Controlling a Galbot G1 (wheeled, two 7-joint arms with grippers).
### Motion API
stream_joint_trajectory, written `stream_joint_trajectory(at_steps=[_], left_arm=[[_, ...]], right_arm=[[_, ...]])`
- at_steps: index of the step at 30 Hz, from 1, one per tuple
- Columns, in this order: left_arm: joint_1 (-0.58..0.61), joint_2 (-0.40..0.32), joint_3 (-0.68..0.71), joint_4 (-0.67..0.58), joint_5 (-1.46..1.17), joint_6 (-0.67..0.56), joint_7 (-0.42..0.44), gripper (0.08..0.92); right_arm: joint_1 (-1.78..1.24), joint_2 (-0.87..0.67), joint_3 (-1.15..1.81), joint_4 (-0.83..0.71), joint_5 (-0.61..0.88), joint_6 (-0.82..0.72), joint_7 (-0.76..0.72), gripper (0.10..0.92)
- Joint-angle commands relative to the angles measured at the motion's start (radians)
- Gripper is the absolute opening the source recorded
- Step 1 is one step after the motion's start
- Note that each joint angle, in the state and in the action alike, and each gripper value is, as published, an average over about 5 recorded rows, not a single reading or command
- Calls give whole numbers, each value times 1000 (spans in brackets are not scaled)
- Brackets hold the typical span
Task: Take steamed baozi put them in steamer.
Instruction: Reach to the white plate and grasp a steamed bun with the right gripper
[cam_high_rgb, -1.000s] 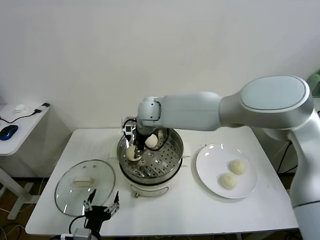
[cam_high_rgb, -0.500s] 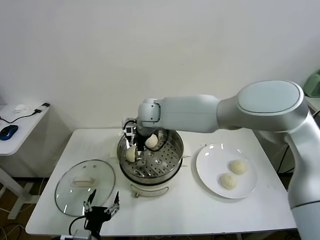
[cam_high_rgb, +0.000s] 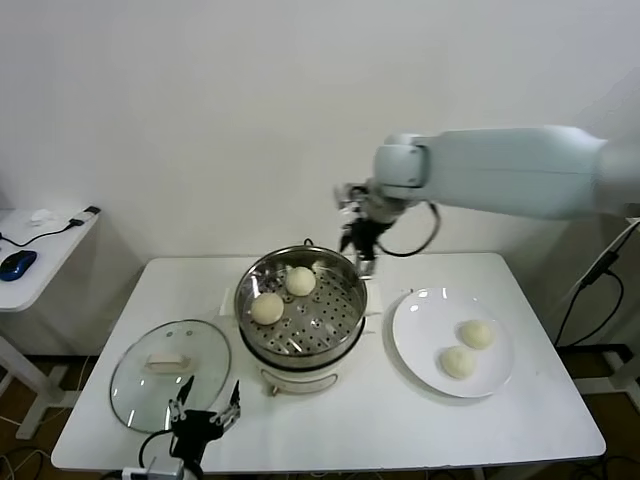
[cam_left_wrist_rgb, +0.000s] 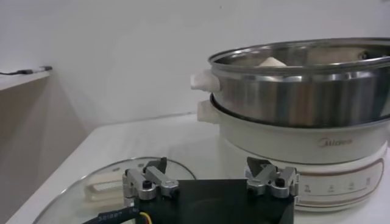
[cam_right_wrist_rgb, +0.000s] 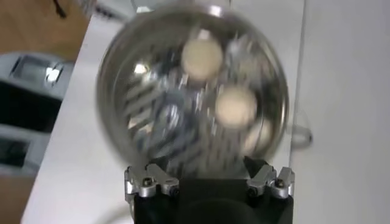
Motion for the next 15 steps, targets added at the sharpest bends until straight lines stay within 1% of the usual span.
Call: stream_joint_trajectory(at_steps=[1,4,7,11,15], left_arm=[[0,5,2,1,1,0,0,823],[0,4,-3,-1,-2,1,0,823],[-1,3,-8,-3,-3,1,0,823],[0,1,-12,-8,-3,4,1,823],[4,-4,-12,-11,-1,5,1,823]], right_arm=[[104,-393,-212,185,-213,56,-58,823],[-33,-467,-151,179,-281,40,-25,823],[-175,-509,-65,151,-328,26,-11,823],[-329,-517,37,96,-385,17,0,823],[-474,-493,154,33,-422,-2,28,823]])
